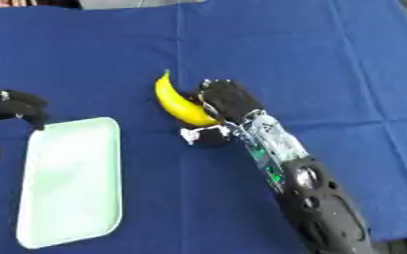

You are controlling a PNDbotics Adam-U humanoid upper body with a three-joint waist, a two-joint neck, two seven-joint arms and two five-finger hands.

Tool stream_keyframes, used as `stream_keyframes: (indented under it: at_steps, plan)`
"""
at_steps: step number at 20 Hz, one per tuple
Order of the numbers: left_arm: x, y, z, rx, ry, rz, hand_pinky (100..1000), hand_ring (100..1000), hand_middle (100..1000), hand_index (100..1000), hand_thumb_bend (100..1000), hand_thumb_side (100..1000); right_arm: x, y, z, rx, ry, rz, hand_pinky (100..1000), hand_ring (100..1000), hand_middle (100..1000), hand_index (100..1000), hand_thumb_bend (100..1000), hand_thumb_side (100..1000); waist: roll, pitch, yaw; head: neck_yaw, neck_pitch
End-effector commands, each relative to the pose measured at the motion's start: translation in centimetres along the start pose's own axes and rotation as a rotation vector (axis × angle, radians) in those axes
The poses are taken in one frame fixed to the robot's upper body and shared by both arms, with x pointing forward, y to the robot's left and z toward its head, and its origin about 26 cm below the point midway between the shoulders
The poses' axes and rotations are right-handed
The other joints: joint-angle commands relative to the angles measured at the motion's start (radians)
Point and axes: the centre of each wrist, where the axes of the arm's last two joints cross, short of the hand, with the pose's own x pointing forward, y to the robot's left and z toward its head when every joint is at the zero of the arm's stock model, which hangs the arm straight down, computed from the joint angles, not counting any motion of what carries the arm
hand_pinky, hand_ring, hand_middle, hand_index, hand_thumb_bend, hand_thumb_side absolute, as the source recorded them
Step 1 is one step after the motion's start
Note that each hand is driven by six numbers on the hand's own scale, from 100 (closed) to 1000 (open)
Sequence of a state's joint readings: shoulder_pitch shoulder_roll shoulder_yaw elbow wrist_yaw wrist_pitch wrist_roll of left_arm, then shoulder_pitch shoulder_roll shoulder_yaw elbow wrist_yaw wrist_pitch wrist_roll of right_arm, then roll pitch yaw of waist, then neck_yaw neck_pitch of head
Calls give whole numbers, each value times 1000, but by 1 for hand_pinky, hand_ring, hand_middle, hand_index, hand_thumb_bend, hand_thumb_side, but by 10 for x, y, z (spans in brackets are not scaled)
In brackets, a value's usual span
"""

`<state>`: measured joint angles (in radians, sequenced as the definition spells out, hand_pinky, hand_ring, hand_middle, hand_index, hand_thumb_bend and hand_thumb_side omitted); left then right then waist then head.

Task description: Pick up objects on the table and place them in the box.

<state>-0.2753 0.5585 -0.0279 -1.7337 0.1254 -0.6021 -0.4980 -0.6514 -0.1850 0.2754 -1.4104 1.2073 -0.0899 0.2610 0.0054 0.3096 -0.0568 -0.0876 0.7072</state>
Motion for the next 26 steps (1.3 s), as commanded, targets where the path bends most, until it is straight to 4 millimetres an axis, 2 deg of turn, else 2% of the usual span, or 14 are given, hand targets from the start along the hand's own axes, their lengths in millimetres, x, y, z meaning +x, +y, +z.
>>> stream_keyframes:
  at_steps: [1,5,6,8,20,23,26]
  plan:
    - [4,9,-1,-75,-58,-56,585,729,803,843,100,759,-5,-3,2,-14,11,19,100,115,169,366,100,595,5,-14,0,-10,-9]
    - [4,9,-1,-75,-58,-56,585,729,803,844,100,760,-5,-3,3,-15,13,21,100,116,168,371,100,590,5,-14,-1,-11,-9]
    - [4,9,-1,-75,-58,-56,585,729,803,844,100,761,-5,-3,3,-20,15,21,100,119,171,386,100,628,5,-14,-1,-11,-9]
    - [4,9,-1,-75,-58,-56,585,729,803,844,100,761,-5,-5,3,-51,26,14,100,101,154,379,100,562,5,-14,-1,-11,-9]
    - [4,9,-1,-75,-57,-55,585,729,804,844,100,759,-4,-5,2,-85,23,12,100,100,138,342,100,575,4,-16,1,-13,-10]
    - [3,9,-1,-76,-56,-55,586,729,804,844,100,757,-2,-11,0,-107,11,13,100,100,139,341,100,573,3,-18,1,-14,-11]
    - [3,9,-1,-76,-56,-53,586,729,804,844,100,756,4,-26,-8,-140,-22,10,100,100,142,345,100,568,4,-22,2,-14,-10]
